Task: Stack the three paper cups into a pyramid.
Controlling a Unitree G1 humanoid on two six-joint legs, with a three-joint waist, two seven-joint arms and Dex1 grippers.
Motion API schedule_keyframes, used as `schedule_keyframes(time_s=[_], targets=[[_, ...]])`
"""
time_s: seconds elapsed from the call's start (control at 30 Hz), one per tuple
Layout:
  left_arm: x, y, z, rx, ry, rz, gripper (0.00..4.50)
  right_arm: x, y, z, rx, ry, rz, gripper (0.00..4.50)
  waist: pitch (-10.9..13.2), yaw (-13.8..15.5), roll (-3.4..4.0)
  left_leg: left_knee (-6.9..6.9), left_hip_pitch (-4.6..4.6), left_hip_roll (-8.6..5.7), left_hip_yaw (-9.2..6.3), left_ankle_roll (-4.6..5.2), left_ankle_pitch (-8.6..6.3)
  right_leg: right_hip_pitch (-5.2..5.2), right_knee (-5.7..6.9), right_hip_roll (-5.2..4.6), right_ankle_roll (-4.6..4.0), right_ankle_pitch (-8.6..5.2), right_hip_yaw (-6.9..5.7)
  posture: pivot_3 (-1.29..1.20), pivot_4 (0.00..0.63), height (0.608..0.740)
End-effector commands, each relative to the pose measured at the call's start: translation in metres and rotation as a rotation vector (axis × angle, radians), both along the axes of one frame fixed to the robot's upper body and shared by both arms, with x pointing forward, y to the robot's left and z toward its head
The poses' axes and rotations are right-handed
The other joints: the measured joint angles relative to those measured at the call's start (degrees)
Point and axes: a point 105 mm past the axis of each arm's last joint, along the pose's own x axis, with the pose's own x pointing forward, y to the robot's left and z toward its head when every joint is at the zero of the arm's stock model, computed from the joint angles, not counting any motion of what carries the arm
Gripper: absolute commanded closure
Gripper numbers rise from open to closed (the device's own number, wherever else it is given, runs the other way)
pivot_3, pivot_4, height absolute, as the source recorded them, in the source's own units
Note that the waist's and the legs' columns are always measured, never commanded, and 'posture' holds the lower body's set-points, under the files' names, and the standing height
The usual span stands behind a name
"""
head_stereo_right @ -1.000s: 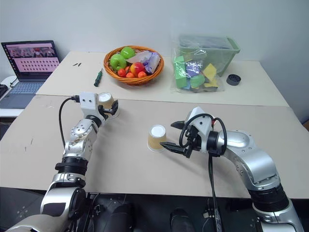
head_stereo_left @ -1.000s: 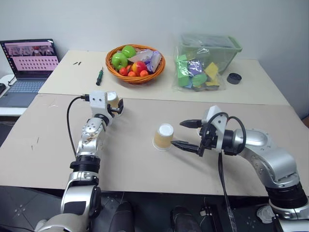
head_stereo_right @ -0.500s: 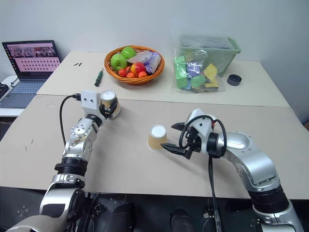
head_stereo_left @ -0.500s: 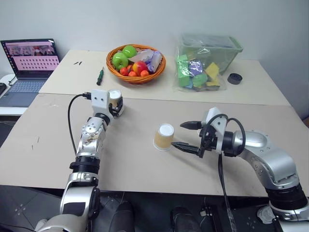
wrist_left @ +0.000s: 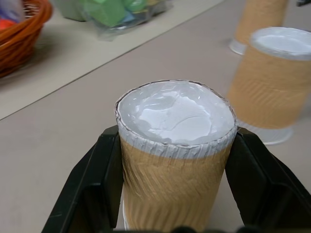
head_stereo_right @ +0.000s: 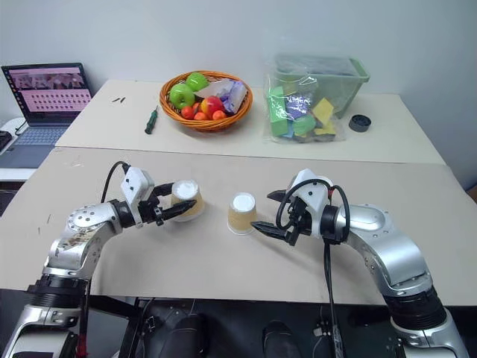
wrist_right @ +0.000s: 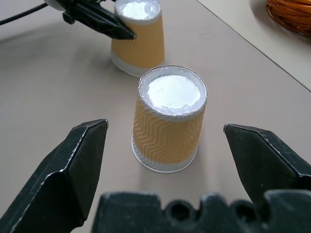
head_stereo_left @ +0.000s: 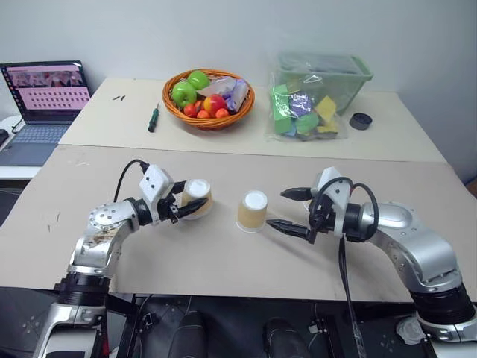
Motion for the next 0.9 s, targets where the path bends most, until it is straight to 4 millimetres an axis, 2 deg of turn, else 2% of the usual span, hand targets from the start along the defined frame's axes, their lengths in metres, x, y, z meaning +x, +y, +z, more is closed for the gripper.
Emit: schedule_keyframes(time_s=[0.03,0.13,0.37,0.43,0.47,0.5,0.53,0.57,0.67,0.77,0.9], targets=[[-0.009,-0.041,0.004,-0.045,0.002,-0.147,1.85,0.001,-0.004,0.012,0.011,-0.057,-0.021,0.0,0.0,0.3,0.0,0.01,0.0,0.0,0.0,0.0,0.0,0.02,0.0,0.0,0.0,0.0,0.0,0.0,0.15,0.692],[-0.012,-0.054,0.002,-0.051,0.012,-0.194,1.85,-0.001,-0.006,0.014,0.01,-0.061,-0.032,0.0,0.0,0.3,-0.01,0.02,-0.02,0.0,0.0,0.0,0.0,0.01,0.0,0.0,0.01,0.0,0.0,0.0,0.15,0.692],[-0.011,-0.061,0.002,-0.043,0.013,-0.224,1.85,-0.002,-0.012,0.015,0.003,-0.069,-0.06,0.0,0.0,-0.5,0.0,-0.01,-0.01,0.0,-0.01,0.02,0.0,-0.01,0.02,0.02,0.03,-0.02,0.04,0.0,0.15,0.692],[-0.011,-0.06,0.002,-0.039,0.01,-0.227,1.02,-0.003,-0.013,0.015,0.004,-0.07,-0.063,0.0,0.0,-0.5,0.0,-0.01,-0.01,0.0,-0.01,0.02,0.0,-0.01,0.02,0.02,0.03,-0.02,0.04,0.0,0.15,0.692],[-0.012,-0.06,0.003,-0.041,0.011,-0.23,0.87,-0.003,-0.013,0.015,0.004,-0.07,-0.065,0.0,0.0,-0.5,0.0,-0.01,-0.01,0.0,-0.01,0.02,0.0,-0.01,0.02,0.03,0.03,-0.02,0.03,0.0,0.15,0.692],[-0.012,-0.06,0.004,-0.043,0.012,-0.234,0.41,-0.003,-0.014,0.015,0.004,-0.07,-0.067,0.0,0.0,-0.5,0.0,-0.01,-0.01,0.0,-0.01,0.02,0.0,-0.01,0.02,0.02,0.03,-0.02,0.04,0.0,0.15,0.692],[-0.012,-0.059,0.007,-0.038,-0.001,-0.233,0.2,-0.003,-0.014,0.015,0.004,-0.069,-0.069,0.0,0.0,-0.5,0.0,-0.01,-0.01,0.0,-0.01,0.02,0.0,-0.01,0.02,0.02,0.03,-0.02,0.04,0.0,0.15,0.692],[-0.012,-0.059,0.009,-0.034,-0.011,-0.233,0.07,-0.003,-0.015,0.015,0.004,-0.068,-0.071,0.0,0.0,-0.5,0.0,-0.01,-0.01,0.0,-0.01,0.02,0.0,-0.01,0.02,0.02,0.04,-0.02,0.04,0.0,0.15,0.692],[-0.015,-0.055,0.019,-0.025,-0.029,-0.234,0.07,-0.003,-0.018,0.015,0.013,-0.064,-0.083,0.0,0.0,-0.5,0.0,-0.01,-0.01,0.0,-0.01,0.02,0.0,-0.01,0.02,0.02,0.04,-0.02,0.04,0.0,0.15,0.692],[-0.023,-0.045,0.037,-0.013,-0.04,-0.251,0.07,-0.007,-0.035,0.019,0.028,-0.054,-0.115,0.0,0.0,-0.6,0.01,-0.01,-0.01,0.0,-0.01,0.02,0.0,-0.01,0.02,0.02,0.04,-0.02,0.04,0.0,0.15,0.692],[-0.03,-0.023,0.065,0.013,-0.029,-0.233,0.07,-0.02,-0.081,0.023,0.019,-0.03,-0.209,0.0,0.0,-0.2,0.0,-0.03,-0.02,0.0,-0.02,0.03,-0.01,0.0,0.01,0.0,0.06,-0.06,0.01,0.0,0.15,0.692]])
